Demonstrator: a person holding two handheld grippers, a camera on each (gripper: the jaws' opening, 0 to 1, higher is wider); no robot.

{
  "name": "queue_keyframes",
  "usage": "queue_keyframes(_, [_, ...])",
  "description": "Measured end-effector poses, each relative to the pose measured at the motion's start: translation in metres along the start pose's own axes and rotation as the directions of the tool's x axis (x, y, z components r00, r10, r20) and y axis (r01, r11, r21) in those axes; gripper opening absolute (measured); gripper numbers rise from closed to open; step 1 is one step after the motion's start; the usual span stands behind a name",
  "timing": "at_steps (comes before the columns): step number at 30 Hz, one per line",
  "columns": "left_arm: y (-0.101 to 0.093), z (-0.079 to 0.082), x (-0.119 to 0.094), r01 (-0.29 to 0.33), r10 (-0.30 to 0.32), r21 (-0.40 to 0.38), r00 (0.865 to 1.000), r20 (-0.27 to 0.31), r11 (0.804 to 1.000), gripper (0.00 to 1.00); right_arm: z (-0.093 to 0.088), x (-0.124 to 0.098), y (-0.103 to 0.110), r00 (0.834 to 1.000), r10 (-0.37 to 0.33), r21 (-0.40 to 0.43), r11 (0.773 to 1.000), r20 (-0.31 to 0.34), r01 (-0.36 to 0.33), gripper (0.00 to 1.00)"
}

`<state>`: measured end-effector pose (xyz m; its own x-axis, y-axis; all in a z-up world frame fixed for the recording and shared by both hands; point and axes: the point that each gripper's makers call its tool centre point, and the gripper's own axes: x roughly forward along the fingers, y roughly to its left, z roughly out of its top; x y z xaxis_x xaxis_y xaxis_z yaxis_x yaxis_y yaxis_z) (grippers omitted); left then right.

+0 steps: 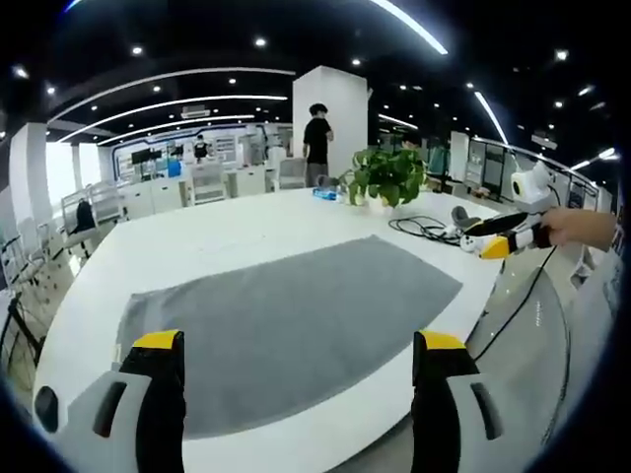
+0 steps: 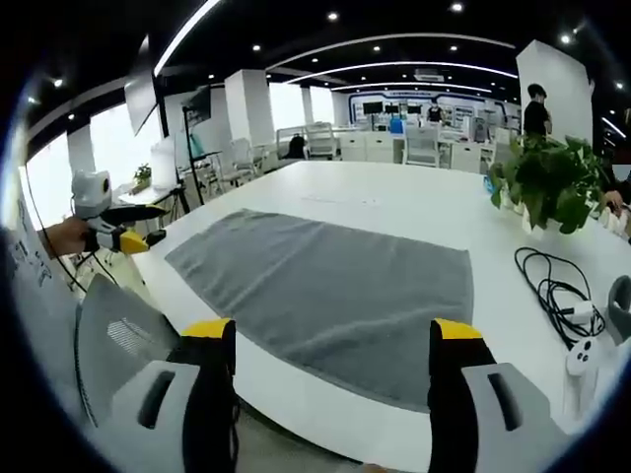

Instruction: Fold the towel on the table until its edges align and the towel forms a compact rectangular stack.

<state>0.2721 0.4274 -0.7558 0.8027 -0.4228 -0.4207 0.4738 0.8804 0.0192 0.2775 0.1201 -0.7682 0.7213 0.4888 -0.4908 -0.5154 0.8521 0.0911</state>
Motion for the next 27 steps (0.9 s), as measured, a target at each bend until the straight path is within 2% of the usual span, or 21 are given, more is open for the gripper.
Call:
queue_keyframes(12, [-0.0034, -0.0039, 0.0027, 0.015, -0.015, -0.019, 1.0, -0.011, 1.0, 0.96, -0.0011, 0.0008, 0.0014, 1.0, 0.002, 0.007, 1.0, 0.006, -0.002, 0.8])
queue_keyframes(20, [-0.0048, -0.0028, 0.0017, 0.017, -0.017, -0.034, 1.0, -0.005, 0.999, 0.95, -0.0045, 0.0023, -0.0034, 1.0, -0.019, 0.039, 0.999, -0.007, 0.019, 0.88])
queue_keyframes(27, [-0.0023, -0.0034, 0.0019, 0.013, -0.013, -0.036, 1.0, -0.007, 0.999, 0.94, -0.0023, 0.0011, -0.0042, 1.0, -0.019, 0.04, 0.999, 0.002, 0.019, 0.86])
